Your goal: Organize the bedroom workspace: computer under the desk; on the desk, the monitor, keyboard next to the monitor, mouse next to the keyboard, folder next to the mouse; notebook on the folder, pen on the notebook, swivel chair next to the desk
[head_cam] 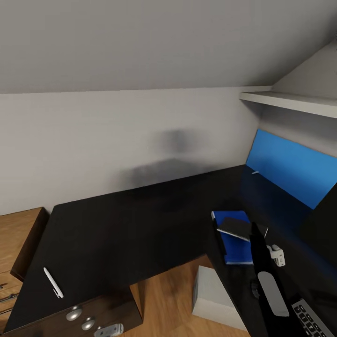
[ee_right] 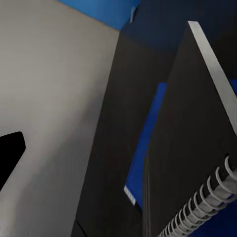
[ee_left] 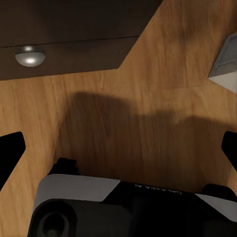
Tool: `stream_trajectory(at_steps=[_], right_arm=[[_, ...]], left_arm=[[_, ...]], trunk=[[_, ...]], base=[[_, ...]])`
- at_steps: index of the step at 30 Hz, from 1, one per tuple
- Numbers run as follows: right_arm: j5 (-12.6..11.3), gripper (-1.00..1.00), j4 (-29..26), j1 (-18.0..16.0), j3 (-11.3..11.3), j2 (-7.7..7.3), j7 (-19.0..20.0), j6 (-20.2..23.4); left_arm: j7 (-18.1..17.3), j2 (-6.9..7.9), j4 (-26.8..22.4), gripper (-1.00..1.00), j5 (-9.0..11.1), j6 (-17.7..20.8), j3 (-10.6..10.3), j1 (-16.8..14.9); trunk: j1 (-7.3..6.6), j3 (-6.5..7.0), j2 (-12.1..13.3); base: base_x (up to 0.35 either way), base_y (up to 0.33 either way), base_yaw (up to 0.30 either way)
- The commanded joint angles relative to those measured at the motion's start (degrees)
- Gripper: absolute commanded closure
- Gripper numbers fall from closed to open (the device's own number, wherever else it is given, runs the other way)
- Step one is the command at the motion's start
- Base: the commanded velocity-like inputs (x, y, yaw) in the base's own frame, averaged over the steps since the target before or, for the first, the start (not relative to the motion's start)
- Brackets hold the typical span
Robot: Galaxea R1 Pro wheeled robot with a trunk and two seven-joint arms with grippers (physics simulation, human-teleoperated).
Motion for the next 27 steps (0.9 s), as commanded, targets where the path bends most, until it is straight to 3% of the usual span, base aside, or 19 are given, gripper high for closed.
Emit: stream_trajectory(at_steps=[1, 18, 25, 27], right_arm=[[-0.6, -1.00, 0.0, 0.0, -0.1, 0.05, 0.4, 0.0], [-0.6, -1.00, -0.1, 0.0, -0.4, 0.05, 0.5, -0.3], [-0.5, -1.00, -0.6, 0.0, -0.9, -0.02, 0.5, -0.1], [1.4, -1.00, -3.4, 0.0, -0.2, 0.02, 0.2, 0.2]], left_arm=[[0.6, 0.07, -0.1, -1.00, 0.6, 0.2, -0.2, 0.0], [0.6, 0.02, -0.1, -1.00, 0.6, 0.2, -0.3, 0.0], [0.6, -0.09, -0.1, -1.00, 0.7, 0.3, -0.4, 0.0], [0.6, -0.13, -0.1, -1.00, 0.7, 0.3, -0.4, 0.0]], trunk=[[0.01, -0.05, 0.0], [0.01, -0.05, 0.0], [-1.53, 1.21, 2.8], [-1.97, 1.57, 3.6]], base=[[-0.022, -0.006, 0.000], [-0.065, -0.054, 0.000], [0.000, 0.000, 0.000], [0.000, 0.000, 0.000]])
